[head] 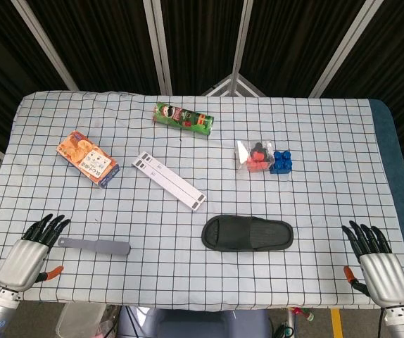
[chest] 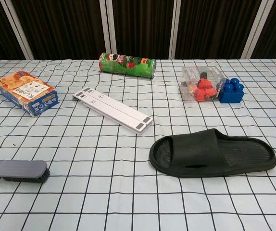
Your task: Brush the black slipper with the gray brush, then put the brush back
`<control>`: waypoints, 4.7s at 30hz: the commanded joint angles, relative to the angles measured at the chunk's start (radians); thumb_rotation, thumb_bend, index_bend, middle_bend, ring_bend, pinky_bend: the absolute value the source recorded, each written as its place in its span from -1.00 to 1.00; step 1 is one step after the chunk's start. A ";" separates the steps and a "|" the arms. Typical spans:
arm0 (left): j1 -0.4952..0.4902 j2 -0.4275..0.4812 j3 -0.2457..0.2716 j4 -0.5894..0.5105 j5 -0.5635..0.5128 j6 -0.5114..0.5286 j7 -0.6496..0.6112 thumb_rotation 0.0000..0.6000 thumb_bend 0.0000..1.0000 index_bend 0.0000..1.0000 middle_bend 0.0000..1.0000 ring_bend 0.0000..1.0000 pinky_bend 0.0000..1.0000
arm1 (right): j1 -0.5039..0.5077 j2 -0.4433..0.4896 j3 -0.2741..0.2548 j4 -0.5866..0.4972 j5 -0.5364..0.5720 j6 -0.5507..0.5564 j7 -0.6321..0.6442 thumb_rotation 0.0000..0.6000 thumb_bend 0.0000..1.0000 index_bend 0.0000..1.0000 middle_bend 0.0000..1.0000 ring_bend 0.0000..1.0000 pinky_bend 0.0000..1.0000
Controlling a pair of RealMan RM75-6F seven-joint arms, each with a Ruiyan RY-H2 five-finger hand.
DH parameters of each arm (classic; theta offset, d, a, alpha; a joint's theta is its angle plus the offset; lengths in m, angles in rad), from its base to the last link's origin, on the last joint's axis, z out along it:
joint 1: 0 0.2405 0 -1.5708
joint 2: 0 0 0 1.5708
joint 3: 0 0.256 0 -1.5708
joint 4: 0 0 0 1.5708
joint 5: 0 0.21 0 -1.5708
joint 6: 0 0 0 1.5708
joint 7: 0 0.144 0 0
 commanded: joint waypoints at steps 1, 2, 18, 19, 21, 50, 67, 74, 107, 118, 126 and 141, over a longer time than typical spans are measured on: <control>-0.003 -0.008 0.002 0.005 -0.003 -0.012 0.008 1.00 -0.86 -1.00 -0.91 -0.96 -0.73 | 0.001 0.002 -0.001 -0.002 0.000 -0.004 0.004 1.00 -0.14 -1.00 -1.00 -1.00 -1.00; -0.004 -0.012 0.003 0.005 -0.004 -0.020 0.013 1.00 -0.86 -1.00 -0.91 -0.96 -0.73 | 0.001 0.004 -0.001 -0.004 -0.001 -0.003 0.008 1.00 -0.14 -1.00 -1.00 -1.00 -1.00; -0.057 -0.199 -0.040 0.025 -0.075 -0.156 0.239 1.00 -0.52 -0.76 -0.50 -0.78 -0.54 | 0.001 0.030 -0.002 -0.003 -0.006 0.005 0.067 1.00 -0.14 -1.00 -1.00 -1.00 -1.00; -0.060 -0.207 -0.041 0.029 -0.082 -0.166 0.243 1.00 -0.52 -0.76 -0.51 -0.78 -0.54 | 0.001 0.031 -0.002 -0.002 -0.007 0.006 0.069 1.00 -0.14 -1.00 -1.00 -1.00 -1.00; -0.068 -0.226 -0.045 0.038 -0.099 -0.187 0.252 1.00 -0.52 -0.73 -0.52 -0.78 -0.54 | 0.001 0.034 -0.002 0.000 -0.006 0.006 0.075 1.00 -0.14 -1.00 -1.00 -1.00 -1.00; -0.097 -0.342 -0.057 0.106 -0.098 -0.165 0.233 1.00 -0.38 -0.28 -0.13 -0.42 -0.24 | 0.012 0.045 0.000 -0.004 0.019 -0.027 0.080 1.00 -0.14 -1.00 -1.00 -1.00 -1.00; -0.110 -0.345 -0.050 0.114 -0.123 -0.188 0.242 1.00 -0.31 -0.17 -0.03 -0.33 -0.16 | 0.012 0.043 0.002 -0.007 0.026 -0.028 0.072 1.00 -0.14 -1.00 -1.00 -1.00 -1.00; -0.109 -0.341 -0.046 0.108 -0.126 -0.184 0.258 1.00 -0.19 -0.04 0.08 -0.23 -0.06 | 0.013 0.042 0.002 -0.007 0.026 -0.031 0.071 1.00 -0.14 -1.00 -1.00 -1.00 -1.00; -0.415 -0.312 -0.359 -0.076 -0.504 -0.477 0.493 1.00 0.38 0.35 0.46 0.12 0.28 | 0.119 -0.106 -0.003 0.005 -0.128 -0.138 -0.072 1.00 0.12 -1.00 -0.98 -1.00 -0.96; -0.633 -0.422 -0.481 0.030 -0.797 -0.550 0.601 1.00 0.39 0.35 0.46 0.12 0.28 | 0.256 -0.208 0.034 -0.095 -0.101 -0.357 -0.234 1.00 0.25 -1.00 -0.91 -0.99 -0.91; -0.772 -0.495 -0.504 0.132 -0.947 -0.585 0.626 1.00 0.40 0.36 0.47 0.12 0.28 | 0.299 -0.287 0.035 -0.106 -0.028 -0.448 -0.320 1.00 0.26 -1.00 -0.91 -0.97 -0.91; -0.931 -0.605 -0.499 0.248 -1.065 -0.622 0.578 1.00 0.42 0.36 0.47 0.12 0.28 | 0.340 -0.376 0.037 -0.024 0.080 -0.500 -0.293 1.00 0.26 -1.00 -0.91 -0.97 -0.91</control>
